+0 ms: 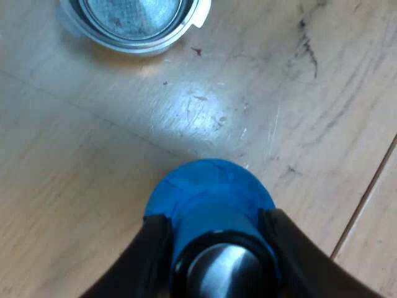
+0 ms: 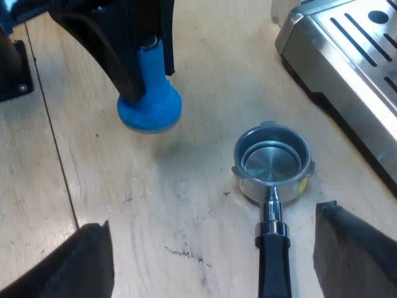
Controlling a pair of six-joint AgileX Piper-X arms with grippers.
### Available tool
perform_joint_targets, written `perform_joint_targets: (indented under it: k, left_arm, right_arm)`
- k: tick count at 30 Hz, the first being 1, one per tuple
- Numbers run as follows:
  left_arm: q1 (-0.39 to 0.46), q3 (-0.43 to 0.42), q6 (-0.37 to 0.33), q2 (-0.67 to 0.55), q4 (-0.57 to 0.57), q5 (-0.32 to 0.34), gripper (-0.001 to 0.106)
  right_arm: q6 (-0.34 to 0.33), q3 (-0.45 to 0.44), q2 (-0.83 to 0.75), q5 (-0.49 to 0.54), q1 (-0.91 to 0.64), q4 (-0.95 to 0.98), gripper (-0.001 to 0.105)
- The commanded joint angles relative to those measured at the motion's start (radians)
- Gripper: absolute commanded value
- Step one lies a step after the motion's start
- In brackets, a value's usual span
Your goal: Grind coffee beans and then tamp
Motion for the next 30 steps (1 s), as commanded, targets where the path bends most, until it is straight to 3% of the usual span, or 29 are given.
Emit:
perform_joint_targets:
  k: [1, 4, 19, 30]
  left_arm:
    - [-0.004, -0.008, -0.017, -0.028, 0.028, -0.01, 0.0]
    - [-0.004, -0.012, -0.017, -0.042, 0.032, -0.01, 0.0]
    - [-0.013, -0.167, -0.017, -0.031, 0.034, 0.006, 0.0]
    - [-0.122, -0.278, -0.017, 0.104, 0.031, -0.032, 0.0]
  right_arm:
    - [0.058, -0.005, -0.003, -0.001, 0.002, -0.013, 0.069]
    - [0.112, -0.005, -0.003, 0.001, 0.002, -0.007, 0.069]
    - [0.111, 0.033, -0.003, 0.08, 0.002, -0.036, 0.069]
    - [0.111, 0.033, -0.003, 0.088, 0.002, -0.052, 0.069]
